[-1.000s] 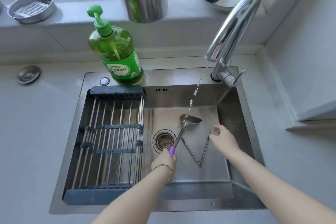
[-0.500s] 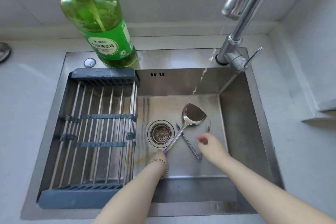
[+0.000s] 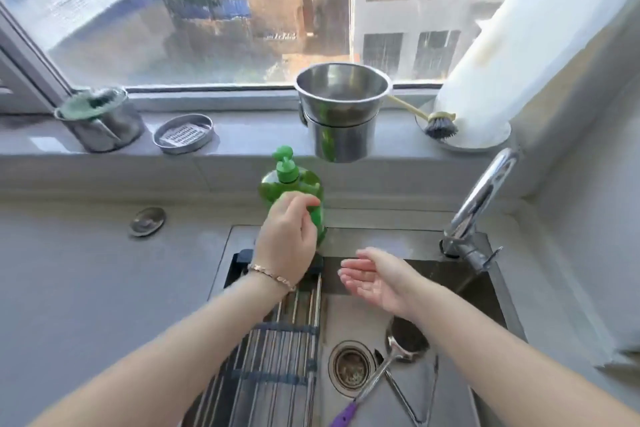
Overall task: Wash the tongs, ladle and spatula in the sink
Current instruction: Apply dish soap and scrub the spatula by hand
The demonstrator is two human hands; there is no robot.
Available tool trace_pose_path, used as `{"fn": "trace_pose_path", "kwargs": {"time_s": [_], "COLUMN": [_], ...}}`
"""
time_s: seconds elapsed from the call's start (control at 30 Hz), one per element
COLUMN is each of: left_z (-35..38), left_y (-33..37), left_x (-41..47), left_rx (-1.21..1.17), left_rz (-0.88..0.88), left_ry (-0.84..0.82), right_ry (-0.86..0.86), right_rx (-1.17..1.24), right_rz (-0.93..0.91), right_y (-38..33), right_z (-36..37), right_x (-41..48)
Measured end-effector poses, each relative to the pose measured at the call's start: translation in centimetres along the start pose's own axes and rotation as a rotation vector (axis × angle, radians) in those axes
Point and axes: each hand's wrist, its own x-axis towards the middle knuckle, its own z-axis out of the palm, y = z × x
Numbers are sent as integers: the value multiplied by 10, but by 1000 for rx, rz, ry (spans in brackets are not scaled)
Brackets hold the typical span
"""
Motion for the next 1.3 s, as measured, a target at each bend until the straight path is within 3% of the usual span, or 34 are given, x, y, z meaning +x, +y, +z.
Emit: {"fn": "trace_pose_path", "kwargs": {"time_s": [0.07,0.13,0.27,0.37,0.57,0.83,1.13,1.2,1.3], "left_z": [-26,-40,-30,-15,-9,-2,-2,-4,-1], "left_y": [-2,-5,-28,-47,-67,-74,-68,-64,-54], "left_x": [43,82,139,145,149,146,140,135,100], "left_rx": [20,24,1,32,-284,-280,-203,-131,-11], "left_rz": [57,-27,-354,-382,-429,-405,-395,-321,-132], "left_ry": [118,88,-300,-526,-562,-588,-495,-320,127], "right_ry": [-87,-153,-203,-209,-236,-241,-199,-182,-155], "right_rx": [99,121,82,70,135,163,135,149,184], "right_rz": [37,58,76,41,-32,96,-18,-65,-75], "right_y": [-27,-48,-75,-84,-104,-107,-95,-85,-62], "right_z": [33,64,110,127,129,126,122,109,75], "right_x": [-3,1,23,44,60,70,57,44,21]}}
